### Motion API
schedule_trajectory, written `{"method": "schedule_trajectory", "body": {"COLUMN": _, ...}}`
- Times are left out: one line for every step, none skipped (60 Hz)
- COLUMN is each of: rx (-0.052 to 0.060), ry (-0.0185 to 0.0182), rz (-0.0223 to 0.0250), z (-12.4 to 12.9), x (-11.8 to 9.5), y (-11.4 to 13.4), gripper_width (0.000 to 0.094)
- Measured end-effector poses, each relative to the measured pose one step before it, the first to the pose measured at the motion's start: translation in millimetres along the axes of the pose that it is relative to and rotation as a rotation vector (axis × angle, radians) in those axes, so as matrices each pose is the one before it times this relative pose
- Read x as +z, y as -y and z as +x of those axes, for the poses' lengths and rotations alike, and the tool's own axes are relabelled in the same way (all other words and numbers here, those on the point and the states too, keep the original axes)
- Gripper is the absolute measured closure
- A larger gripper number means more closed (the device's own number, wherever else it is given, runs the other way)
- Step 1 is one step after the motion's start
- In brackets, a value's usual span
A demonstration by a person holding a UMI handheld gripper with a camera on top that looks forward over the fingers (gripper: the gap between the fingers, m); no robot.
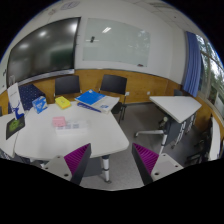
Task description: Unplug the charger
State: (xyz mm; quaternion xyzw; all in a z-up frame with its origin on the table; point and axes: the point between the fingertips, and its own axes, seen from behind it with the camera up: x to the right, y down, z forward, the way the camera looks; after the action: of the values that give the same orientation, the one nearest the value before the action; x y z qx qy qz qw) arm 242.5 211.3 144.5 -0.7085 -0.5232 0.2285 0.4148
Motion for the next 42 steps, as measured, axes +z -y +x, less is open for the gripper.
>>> {"method": "schedule_trajectory", "body": {"rx": -0.0032, "ry": 0.00780, "rz": -0.00006, "z": -2.39, "x": 0.14, "y": -0.03, "gripper_width": 0.0078}}
{"method": "schedule_trajectory", "body": {"rx": -0.0025, "ry": 0.00757, "rz": -0.00046, "z": -2.72, "x": 0.24, "y": -0.13, "gripper_width": 0.0078}}
{"method": "schedule_trajectory", "body": {"rx": -0.0018, "ry": 0.00781, "rz": -0.00042, "z": -3.48, "x": 0.28, "y": -0.19, "gripper_width": 0.0080}}
{"method": "schedule_trajectory", "body": {"rx": -0.0017, "ry": 0.00741, "rz": -0.00027, "z": -4.04, "x": 0.36, "y": -0.21, "gripper_width": 0.0078}}
{"method": "schedule_trajectory", "body": {"rx": -0.0021, "ry": 0.00601, "rz": 0.00002, "z": -9.16, "x": 0.26, "y": 0.74, "gripper_width": 0.0078}}
{"method": "schedule_trajectory", "body": {"rx": -0.0025, "ry": 0.00305, "rz": 0.00121, "z": -12.99, "x": 2.85, "y": 0.73, "gripper_width": 0.0079}}
{"method": "schedule_trajectory", "body": {"rx": -0.0027, "ry": 0.00917, "rz": 0.00055, "z": -3.69, "x": 0.99, "y": -0.11, "gripper_width": 0.0079}}
{"method": "schedule_trajectory", "body": {"rx": -0.0033, "ry": 0.00878, "rz": 0.00118, "z": -3.40, "x": 0.54, "y": 0.33, "gripper_width": 0.0078}}
{"method": "schedule_trajectory", "body": {"rx": -0.0037, "ry": 0.00880, "rz": 0.00153, "z": -3.71, "x": 0.82, "y": 0.23, "gripper_width": 0.0081}}
{"method": "schedule_trajectory", "body": {"rx": -0.0035, "ry": 0.00873, "rz": 0.00195, "z": -4.13, "x": 0.92, "y": 0.31, "gripper_width": 0.0078}}
{"method": "schedule_trajectory", "body": {"rx": -0.0033, "ry": 0.00883, "rz": 0.00257, "z": -4.70, "x": 1.00, "y": 0.62, "gripper_width": 0.0074}}
{"method": "schedule_trajectory", "body": {"rx": -0.0025, "ry": 0.00908, "rz": 0.00275, "z": -6.68, "x": 1.00, "y": 1.01, "gripper_width": 0.0077}}
{"method": "schedule_trajectory", "body": {"rx": -0.0027, "ry": 0.00865, "rz": 0.00270, "z": -6.00, "x": 0.85, "y": 0.87, "gripper_width": 0.0083}}
{"method": "schedule_trajectory", "body": {"rx": -0.0030, "ry": 0.00205, "rz": 0.00103, "z": -13.81, "x": -0.34, "y": 1.71, "gripper_width": 0.0079}}
{"method": "schedule_trajectory", "body": {"rx": -0.0023, "ry": 0.00872, "rz": 0.00173, "z": -5.95, "x": 2.28, "y": 0.48, "gripper_width": 0.0079}}
{"method": "schedule_trajectory", "body": {"rx": -0.0027, "ry": 0.00857, "rz": 0.00120, "z": -6.14, "x": 1.67, "y": 0.63, "gripper_width": 0.0079}}
{"method": "schedule_trajectory", "body": {"rx": -0.0027, "ry": 0.00912, "rz": 0.00204, "z": -5.36, "x": 1.40, "y": 0.83, "gripper_width": 0.0081}}
{"method": "schedule_trajectory", "body": {"rx": -0.0021, "ry": 0.00853, "rz": 0.00256, "z": -6.04, "x": 1.23, "y": 0.85, "gripper_width": 0.0078}}
{"method": "schedule_trajectory", "body": {"rx": -0.0024, "ry": 0.00836, "rz": 0.00207, "z": -5.52, "x": -3.46, "y": 0.68, "gripper_width": 0.0076}}
{"method": "schedule_trajectory", "body": {"rx": -0.0028, "ry": 0.00637, "rz": 0.00407, "z": -6.95, "x": 2.67, "y": 0.89, "gripper_width": 0.0078}}
{"method": "schedule_trajectory", "body": {"rx": -0.0038, "ry": 0.00637, "rz": 0.00256, "z": -5.77, "x": 1.77, "y": 0.57, "gripper_width": 0.0079}}
{"method": "schedule_trajectory", "body": {"rx": -0.0044, "ry": 0.00625, "rz": 0.00219, "z": -6.08, "x": 1.90, "y": 0.31, "gripper_width": 0.0078}}
{"method": "schedule_trajectory", "body": {"rx": -0.0042, "ry": 0.00619, "rz": 0.00191, "z": -6.19, "x": 2.01, "y": 0.10, "gripper_width": 0.0076}}
{"method": "schedule_trajectory", "body": {"rx": -0.0036, "ry": 0.00581, "rz": 0.00191, "z": -6.20, "x": 2.01, "y": 0.40, "gripper_width": 0.0079}}
{"method": "schedule_trajectory", "body": {"rx": -0.0020, "ry": 0.00836, "rz": 0.00168, "z": -4.37, "x": -2.10, "y": 1.28, "gripper_width": 0.0082}}
{"method": "schedule_trajectory", "body": {"rx": -0.0019, "ry": 0.00754, "rz": 0.00327, "z": -5.44, "x": 2.32, "y": 1.04, "gripper_width": 0.0081}}
{"method": "schedule_trajectory", "body": {"rx": -0.0013, "ry": 0.00770, "rz": 0.00288, "z": -5.98, "x": 2.16, "y": 0.76, "gripper_width": 0.0081}}
{"method": "schedule_trajectory", "body": {"rx": -0.0015, "ry": 0.00767, "rz": 0.00191, "z": -5.51, "x": 2.30, "y": 0.31, "gripper_width": 0.0080}}
{"method": "schedule_trajectory", "body": {"rx": -0.0019, "ry": 0.00690, "rz": 0.00092, "z": -5.81, "x": 2.24, "y": 0.14, "gripper_width": 0.0084}}
{"method": "schedule_trajectory", "body": {"rx": -0.0034, "ry": 0.00563, "rz": 0.00031, "z": -5.58, "x": 2.48, "y": 0.09, "gripper_width": 0.0081}}
{"method": "schedule_trajectory", "body": {"rx": -0.0041, "ry": 0.00418, "rz": 0.00029, "z": -5.02, "x": 2.51, "y": -0.05, "gripper_width": 0.0080}}
{"method": "schedule_trajectory", "body": {"rx": -0.0046, "ry": 0.00371, "rz": 0.00149, "z": -4.79, "x": 2.32, "y": 0.25, "gripper_width": 0.0076}}
{"method": "schedule_trajectory", "body": {"rx": -0.0042, "ry": 0.00528, "rz": 0.00117, "z": -3.02, "x": -0.90, "y": 0.22, "gripper_width": 0.0080}}
{"method": "schedule_trajectory", "body": {"rx": -0.0037, "ry": 0.00343, "rz": 0.00182, "z": -3.39, "x": 1.72, "y": 0.61, "gripper_width": 0.0084}}
{"method": "schedule_trajectory", "body": {"rx": -0.0037, "ry": 0.00256, "rz": 0.00182, "z": -3.48, "x": 2.06, "y": 0.45, "gripper_width": 0.0082}}
{"method": "schedule_trajectory", "body": {"rx": -0.0029, "ry": 0.00145, "rz": 0.00184, "z": -3.16, "x": 1.96, "y": 0.53, "gripper_width": 0.0081}}
{"method": "schedule_trajectory", "body": {"rx": -0.0021, "ry": 0.00069, "rz": 0.00140, "z": -2.82, "x": 2.09, "y": 0.47, "gripper_width": 0.0082}}
{"method": "schedule_trajectory", "body": {"rx": -0.0014, "ry": 0.00025, "rz": 0.00033, "z": -2.80, "x": 2.67, "y": -0.47, "gripper_width": 0.0079}}
{"method": "schedule_trajectory", "body": {"rx": -0.0006, "ry": 0.00008, "rz": 0.00018, "z": -2.27, "x": 1.84, "y": 0.33, "gripper_width": 0.0085}}
{"method": "schedule_trajectory", "body": {"rx": -0.0007, "ry": -0.00078, "rz": -0.00046, "z": -1.69, "x": 1.72, "y": 0.01, "gripper_width": 0.0082}}
{"method": "schedule_trajectory", "body": {"rx": -0.0003, "ry": -0.00136, "rz": -0.00193, "z": -1.28, "x": 2.04, "y": 0.13, "gripper_width": 0.0082}}
{"method": "schedule_trajectory", "body": {"rx": -0.0008, "ry": -0.00358, "rz": -0.00308, "z": -0.33, "x": 1.50, "y": -0.38, "gripper_width": 0.0080}}
